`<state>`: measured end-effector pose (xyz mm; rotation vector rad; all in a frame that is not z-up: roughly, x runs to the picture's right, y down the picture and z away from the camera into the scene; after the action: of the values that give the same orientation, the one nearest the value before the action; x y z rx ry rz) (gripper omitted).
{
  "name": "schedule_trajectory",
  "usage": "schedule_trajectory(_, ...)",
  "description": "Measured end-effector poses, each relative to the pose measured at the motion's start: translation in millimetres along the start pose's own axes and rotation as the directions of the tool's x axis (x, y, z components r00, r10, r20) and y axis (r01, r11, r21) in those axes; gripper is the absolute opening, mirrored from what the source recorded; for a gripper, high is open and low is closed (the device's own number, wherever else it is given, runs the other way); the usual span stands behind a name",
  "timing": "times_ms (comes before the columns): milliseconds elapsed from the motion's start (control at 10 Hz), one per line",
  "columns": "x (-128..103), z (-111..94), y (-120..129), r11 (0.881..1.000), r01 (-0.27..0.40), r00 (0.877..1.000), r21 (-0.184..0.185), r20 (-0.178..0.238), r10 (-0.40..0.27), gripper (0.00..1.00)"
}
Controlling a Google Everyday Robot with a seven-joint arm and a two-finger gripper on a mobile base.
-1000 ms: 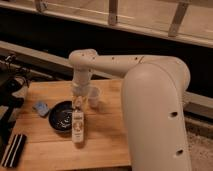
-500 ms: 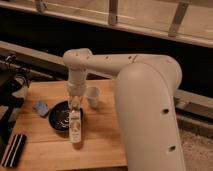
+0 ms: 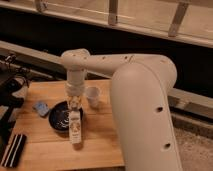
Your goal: Place the bottle in the ceramic bowl
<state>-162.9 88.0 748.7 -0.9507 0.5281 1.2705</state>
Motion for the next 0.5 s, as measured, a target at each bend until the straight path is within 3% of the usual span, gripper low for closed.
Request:
schedule_trajectory(200,-4.0,-3.7,3.1,0.999,0.041,0.999,-0.017,0.016,-0.040,0.11)
schedule_trajectory(500,-31.4,-6.5,48.3,0.985,0.161,0.986,-0.059,0.052,-0.158,0.11)
